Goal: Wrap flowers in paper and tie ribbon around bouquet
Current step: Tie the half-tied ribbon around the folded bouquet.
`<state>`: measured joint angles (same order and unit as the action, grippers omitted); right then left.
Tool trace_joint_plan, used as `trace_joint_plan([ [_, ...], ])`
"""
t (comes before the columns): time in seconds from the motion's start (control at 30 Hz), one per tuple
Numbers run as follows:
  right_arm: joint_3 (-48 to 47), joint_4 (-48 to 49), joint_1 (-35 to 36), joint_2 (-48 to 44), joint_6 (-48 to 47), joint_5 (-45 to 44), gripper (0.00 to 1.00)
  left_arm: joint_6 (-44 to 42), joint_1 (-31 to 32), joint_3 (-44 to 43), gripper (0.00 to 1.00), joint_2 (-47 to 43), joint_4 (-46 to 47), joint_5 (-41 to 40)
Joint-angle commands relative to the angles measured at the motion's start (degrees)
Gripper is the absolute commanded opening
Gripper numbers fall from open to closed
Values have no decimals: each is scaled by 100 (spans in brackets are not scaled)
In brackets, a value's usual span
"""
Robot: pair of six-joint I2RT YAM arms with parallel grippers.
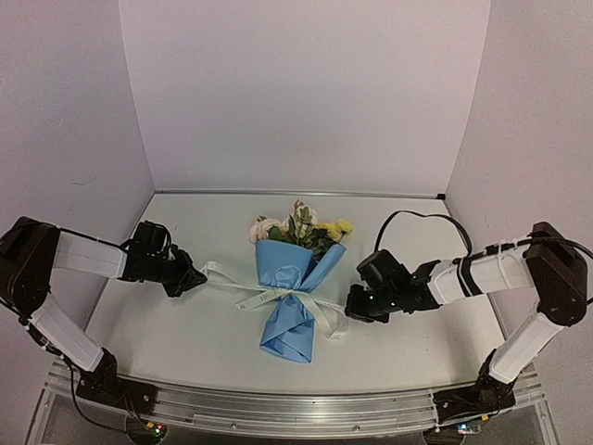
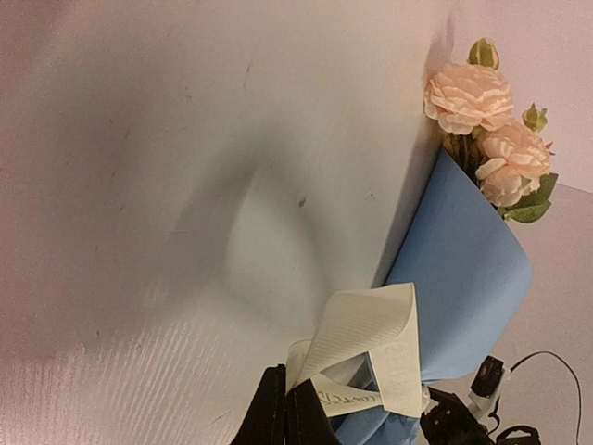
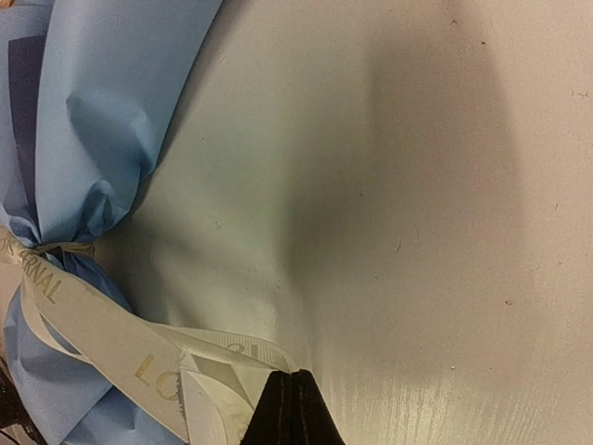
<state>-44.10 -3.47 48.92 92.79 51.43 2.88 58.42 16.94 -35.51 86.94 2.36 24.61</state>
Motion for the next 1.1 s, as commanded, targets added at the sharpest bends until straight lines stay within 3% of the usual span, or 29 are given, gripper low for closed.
trace_joint_plan([
  [0.0, -39, -888, -48, -23, -394, -285, 0, -537, -199, -282, 0, 180, 206, 77],
  [0.07, -256, -892, 15, -36, -656, -110, 1, -826, 7, -507, 0, 336, 52, 288],
  [0.13, -387, -895, 66, -81, -880, -7, 13, -1040, 180, -655, 3, 412, -110, 387],
  [0.23, -436, -932, 126, -276, -1264, 81, 29, -1303, 316, -709, 29, 288, -387, 341],
  [0.37, -451, -1167, 144, -609, -1867, 208, 43, -1781, 336, -802, 51, -100, -950, 126],
  [0.67, -813, -1317, 170, -954, -3215, 875, 50, -2370, 860, -774, 51, -789, -1625, -120],
  [1.07, -1988, -1995, 159, 244, -4078, 735, 49, -2680, 2137, -1151, 48, 100, -1545, -524],
])
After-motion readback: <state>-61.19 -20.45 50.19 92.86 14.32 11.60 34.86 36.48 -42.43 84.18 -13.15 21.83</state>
